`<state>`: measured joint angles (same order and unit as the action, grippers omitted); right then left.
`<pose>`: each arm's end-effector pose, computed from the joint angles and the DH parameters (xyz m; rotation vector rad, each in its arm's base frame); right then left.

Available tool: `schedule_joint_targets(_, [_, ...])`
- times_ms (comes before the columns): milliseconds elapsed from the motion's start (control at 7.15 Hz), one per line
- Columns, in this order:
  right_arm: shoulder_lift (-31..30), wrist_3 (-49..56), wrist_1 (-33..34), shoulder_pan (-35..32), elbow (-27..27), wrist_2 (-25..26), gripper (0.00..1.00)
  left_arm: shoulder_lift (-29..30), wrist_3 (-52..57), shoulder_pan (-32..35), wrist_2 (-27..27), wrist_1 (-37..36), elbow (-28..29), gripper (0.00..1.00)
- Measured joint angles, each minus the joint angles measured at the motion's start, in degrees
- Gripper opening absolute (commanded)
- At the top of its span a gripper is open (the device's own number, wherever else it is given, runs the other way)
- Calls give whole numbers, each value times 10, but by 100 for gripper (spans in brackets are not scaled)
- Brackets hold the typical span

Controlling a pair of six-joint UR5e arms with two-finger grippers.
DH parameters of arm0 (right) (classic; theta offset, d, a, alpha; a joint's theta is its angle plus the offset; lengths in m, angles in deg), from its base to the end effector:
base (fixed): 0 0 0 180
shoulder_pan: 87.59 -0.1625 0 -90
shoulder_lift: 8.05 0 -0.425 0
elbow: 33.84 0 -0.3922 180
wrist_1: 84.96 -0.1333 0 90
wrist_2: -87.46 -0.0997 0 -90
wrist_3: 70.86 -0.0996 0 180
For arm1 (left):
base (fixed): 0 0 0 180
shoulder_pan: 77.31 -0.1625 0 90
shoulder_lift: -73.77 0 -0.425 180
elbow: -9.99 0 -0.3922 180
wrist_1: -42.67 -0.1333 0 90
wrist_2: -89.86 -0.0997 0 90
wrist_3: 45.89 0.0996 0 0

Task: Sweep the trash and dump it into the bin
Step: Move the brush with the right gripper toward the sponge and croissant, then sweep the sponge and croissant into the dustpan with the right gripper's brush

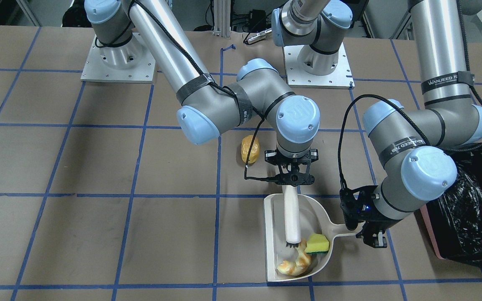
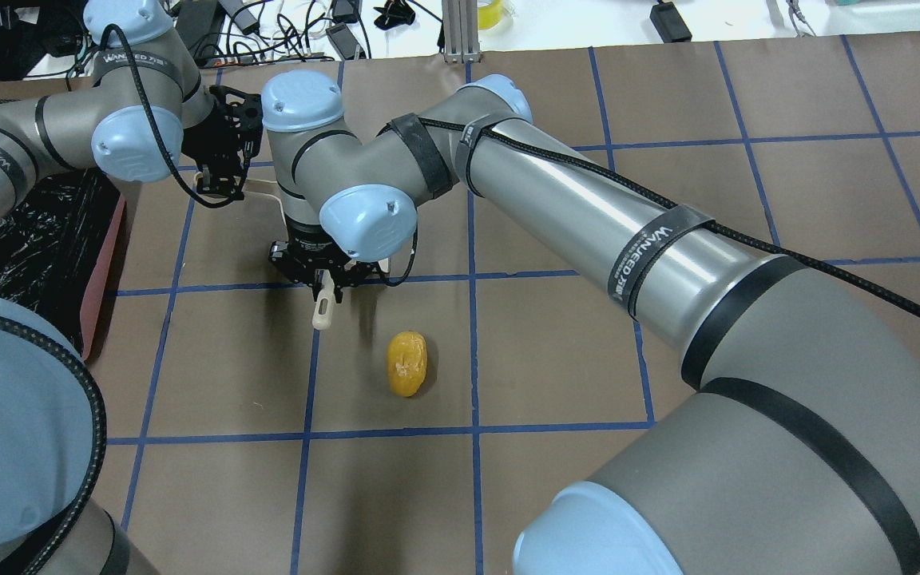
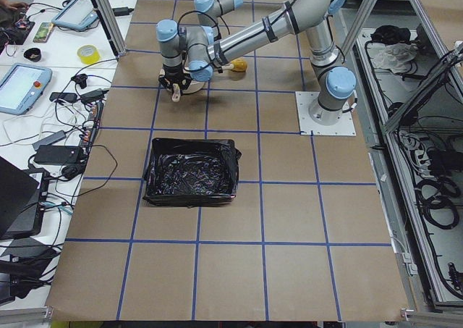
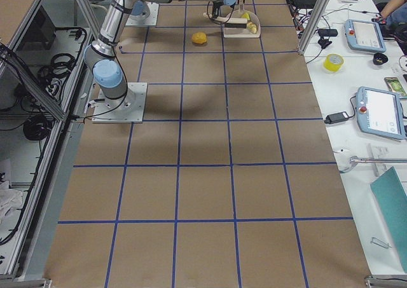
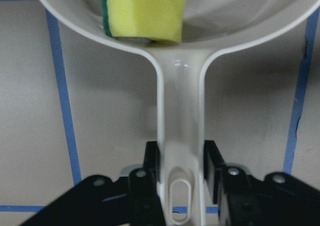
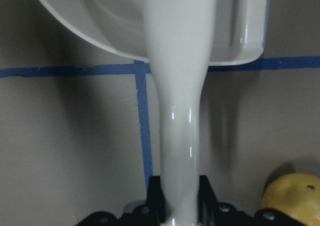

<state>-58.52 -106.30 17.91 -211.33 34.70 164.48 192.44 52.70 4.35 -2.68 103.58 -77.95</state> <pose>0.5371 -0.5238 0.2630 0.0598 2.9906 0.3050 -0.0320 -0.6702 0.2646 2.1819 2.1745 0.0152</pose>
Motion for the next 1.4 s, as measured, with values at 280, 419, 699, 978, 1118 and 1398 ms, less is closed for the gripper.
schedule_joint_targets(280, [-54, 1, -80, 21, 4, 52, 2, -2, 1, 0, 2, 0, 0, 0])
schedule_joint_targets(419, [-86, -2, -125, 32, 16, 66, 2, -3, 3, -1, 3, 0, -2, 0])
schedule_joint_targets(699, [-172, -22, -168, 39, 111, 72, 1, -7, 11, -6, 3, -1, -12, 0])
schedule_joint_targets(978, [-266, -100, -102, 37, 280, 64, 0, -14, 18, -12, 2, -4, -22, 0])
schedule_joint_targets(1118, [-294, -147, -65, 26, 342, 54, 0, -22, 25, -21, 1, -3, -32, 0])
schedule_joint_targets(1398, [-304, -241, -26, -22, 388, 30, 1, -62, 41, -40, 1, -5, -87, 0])
